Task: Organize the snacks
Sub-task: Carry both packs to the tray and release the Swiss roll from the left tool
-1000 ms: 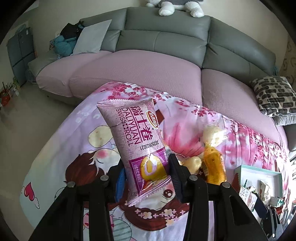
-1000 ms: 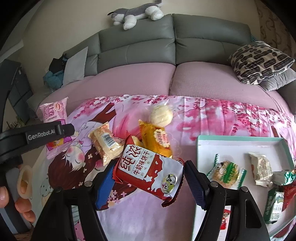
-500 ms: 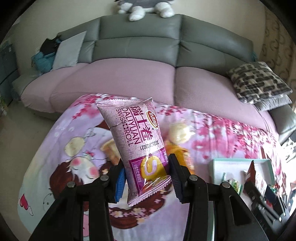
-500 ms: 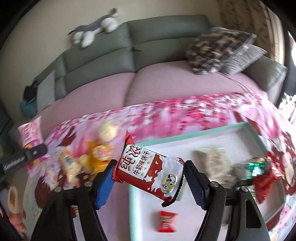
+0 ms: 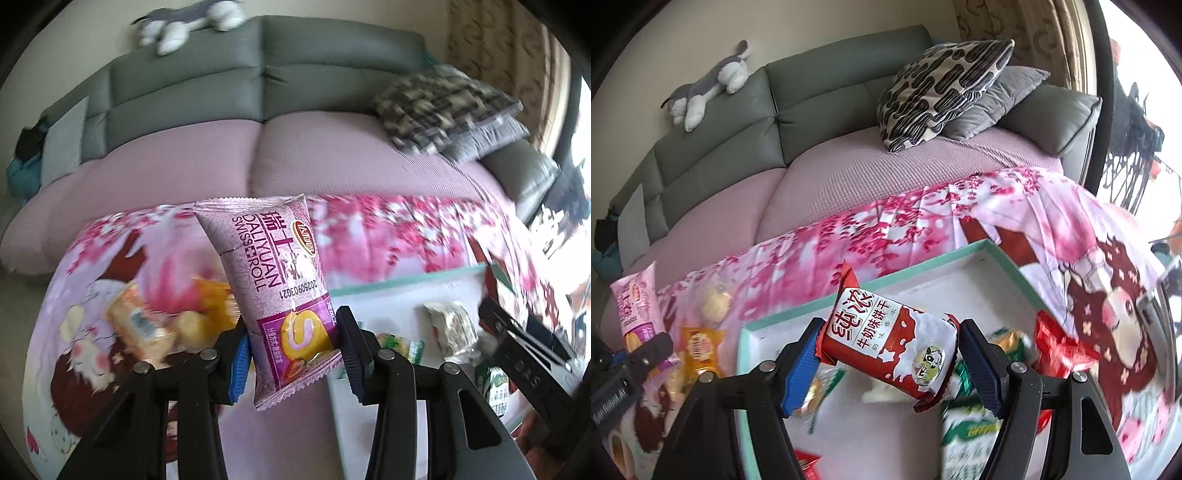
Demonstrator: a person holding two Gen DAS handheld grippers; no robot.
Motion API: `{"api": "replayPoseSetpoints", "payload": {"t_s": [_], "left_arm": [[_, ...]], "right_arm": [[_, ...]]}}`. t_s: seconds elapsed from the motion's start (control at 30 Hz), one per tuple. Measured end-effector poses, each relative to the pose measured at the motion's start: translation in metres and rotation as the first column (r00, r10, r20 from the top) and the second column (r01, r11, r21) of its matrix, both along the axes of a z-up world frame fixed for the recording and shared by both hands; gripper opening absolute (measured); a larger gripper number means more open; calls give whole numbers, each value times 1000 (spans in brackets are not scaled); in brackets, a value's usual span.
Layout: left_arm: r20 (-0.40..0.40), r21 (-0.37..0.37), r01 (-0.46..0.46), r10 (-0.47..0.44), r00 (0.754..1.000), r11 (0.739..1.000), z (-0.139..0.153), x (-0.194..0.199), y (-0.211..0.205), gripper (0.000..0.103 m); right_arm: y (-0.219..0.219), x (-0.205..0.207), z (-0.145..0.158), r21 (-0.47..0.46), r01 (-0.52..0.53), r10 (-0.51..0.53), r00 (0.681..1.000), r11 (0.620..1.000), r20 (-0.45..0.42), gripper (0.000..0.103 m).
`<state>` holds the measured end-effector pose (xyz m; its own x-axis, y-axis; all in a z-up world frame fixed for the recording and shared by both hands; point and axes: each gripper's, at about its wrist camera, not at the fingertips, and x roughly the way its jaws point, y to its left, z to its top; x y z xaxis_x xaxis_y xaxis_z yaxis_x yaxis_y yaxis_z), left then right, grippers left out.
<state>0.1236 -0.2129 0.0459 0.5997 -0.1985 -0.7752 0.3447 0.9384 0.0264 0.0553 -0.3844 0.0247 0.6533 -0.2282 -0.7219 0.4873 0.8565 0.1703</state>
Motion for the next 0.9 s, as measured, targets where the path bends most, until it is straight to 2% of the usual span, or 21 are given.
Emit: {"api": "replayPoseSetpoints", "payload": {"t_s": [0.27,0.63,0.9], "left_arm": [[-37,28,114,-113,993,993,-27,-3,-51,45],[-47,58,171,-168,985,984,-44,-11,-80,45],[-46,81,184,-181,982,980,-49,-15,-85,45]], "right_arm": [[-21,5,-11,-52,15,-17,1000,999,-24,75],[-40,1,-19,-38,45,-46,998,998,-33,75],[-38,2,-21,-51,41,-44,998,998,-47,75]]}}
